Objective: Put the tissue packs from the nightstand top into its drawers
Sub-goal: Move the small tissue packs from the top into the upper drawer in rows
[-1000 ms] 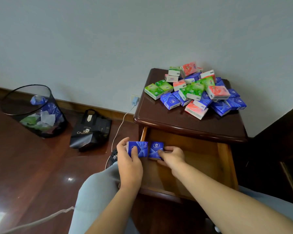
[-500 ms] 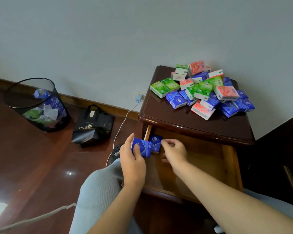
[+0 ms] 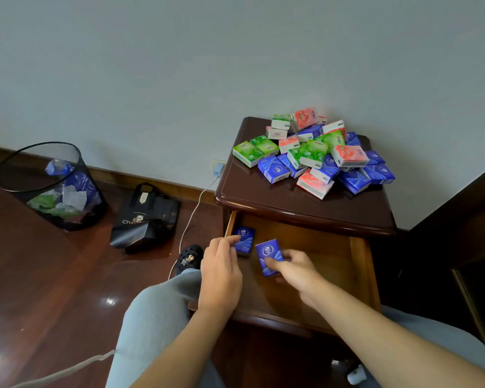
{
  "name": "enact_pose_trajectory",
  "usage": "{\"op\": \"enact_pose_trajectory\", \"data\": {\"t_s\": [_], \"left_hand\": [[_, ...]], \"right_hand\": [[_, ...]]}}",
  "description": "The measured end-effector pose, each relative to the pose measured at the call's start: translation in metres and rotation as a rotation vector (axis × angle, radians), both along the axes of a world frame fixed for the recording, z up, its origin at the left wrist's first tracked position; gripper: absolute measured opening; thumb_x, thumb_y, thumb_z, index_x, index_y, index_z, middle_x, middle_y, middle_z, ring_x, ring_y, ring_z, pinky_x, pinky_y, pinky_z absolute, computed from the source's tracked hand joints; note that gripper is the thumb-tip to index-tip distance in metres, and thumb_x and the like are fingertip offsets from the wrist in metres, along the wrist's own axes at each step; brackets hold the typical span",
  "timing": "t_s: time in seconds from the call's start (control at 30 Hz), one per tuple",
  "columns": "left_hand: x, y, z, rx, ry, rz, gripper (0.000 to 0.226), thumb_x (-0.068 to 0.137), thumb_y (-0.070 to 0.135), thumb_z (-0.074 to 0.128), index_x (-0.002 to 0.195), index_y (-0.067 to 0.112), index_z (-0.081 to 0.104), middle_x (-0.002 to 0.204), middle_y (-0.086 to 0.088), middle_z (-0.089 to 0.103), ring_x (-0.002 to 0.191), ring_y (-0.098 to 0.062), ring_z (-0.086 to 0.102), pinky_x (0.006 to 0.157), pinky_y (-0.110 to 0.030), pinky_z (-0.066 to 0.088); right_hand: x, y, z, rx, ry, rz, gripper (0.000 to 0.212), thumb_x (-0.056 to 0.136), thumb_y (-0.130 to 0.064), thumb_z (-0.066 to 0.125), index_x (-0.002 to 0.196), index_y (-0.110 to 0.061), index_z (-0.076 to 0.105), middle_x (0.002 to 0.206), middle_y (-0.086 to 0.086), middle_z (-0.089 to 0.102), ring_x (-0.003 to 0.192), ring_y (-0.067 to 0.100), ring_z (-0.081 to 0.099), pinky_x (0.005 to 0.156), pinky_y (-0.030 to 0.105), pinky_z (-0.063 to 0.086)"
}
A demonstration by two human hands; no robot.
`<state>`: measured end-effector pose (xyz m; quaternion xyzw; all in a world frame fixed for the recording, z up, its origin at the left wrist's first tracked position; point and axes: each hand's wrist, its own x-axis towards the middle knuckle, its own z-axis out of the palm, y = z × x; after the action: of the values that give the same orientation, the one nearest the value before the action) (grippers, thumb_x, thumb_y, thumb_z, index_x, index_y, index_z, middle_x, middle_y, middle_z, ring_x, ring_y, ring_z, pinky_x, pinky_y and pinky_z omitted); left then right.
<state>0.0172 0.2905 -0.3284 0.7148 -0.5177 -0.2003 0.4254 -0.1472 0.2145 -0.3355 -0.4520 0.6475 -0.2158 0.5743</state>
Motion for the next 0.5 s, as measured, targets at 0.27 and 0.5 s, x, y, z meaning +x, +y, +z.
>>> {"op": "enact_pose_trajectory", "data": {"t_s": [0.27,0.5], "left_hand": [[-0.003,-0.005,-0.002,0.194,-0.380,-0.119,0.057,0.093,0.004,0.051,0.145,0.027,0.053,0.150,0.012,0.046,0.141,-0.006,0.042,0.125,-0.046,0.013],[0.008,-0.024,-0.013,0.367,-0.858,-0.375,0.067,0.101,0.026,0.034,0.166,0.021,0.015,0.174,0.001,0.008,0.160,-0.018,-0.003,0.122,-0.062,-0.014]], "right_hand": [[-0.001,-0.021,-0.021,-0.090,0.223,-0.130,0.068,0.084,-0.024,0.088,0.142,-0.018,0.053,0.117,0.003,0.063,0.096,0.022,0.071,0.070,0.037,0.066],[0.008,-0.033,-0.028,-0.246,0.495,-0.035,0.073,0.082,-0.048,0.086,0.142,-0.019,0.055,0.133,0.006,0.065,0.117,0.025,0.066,0.080,0.029,0.054]]}}
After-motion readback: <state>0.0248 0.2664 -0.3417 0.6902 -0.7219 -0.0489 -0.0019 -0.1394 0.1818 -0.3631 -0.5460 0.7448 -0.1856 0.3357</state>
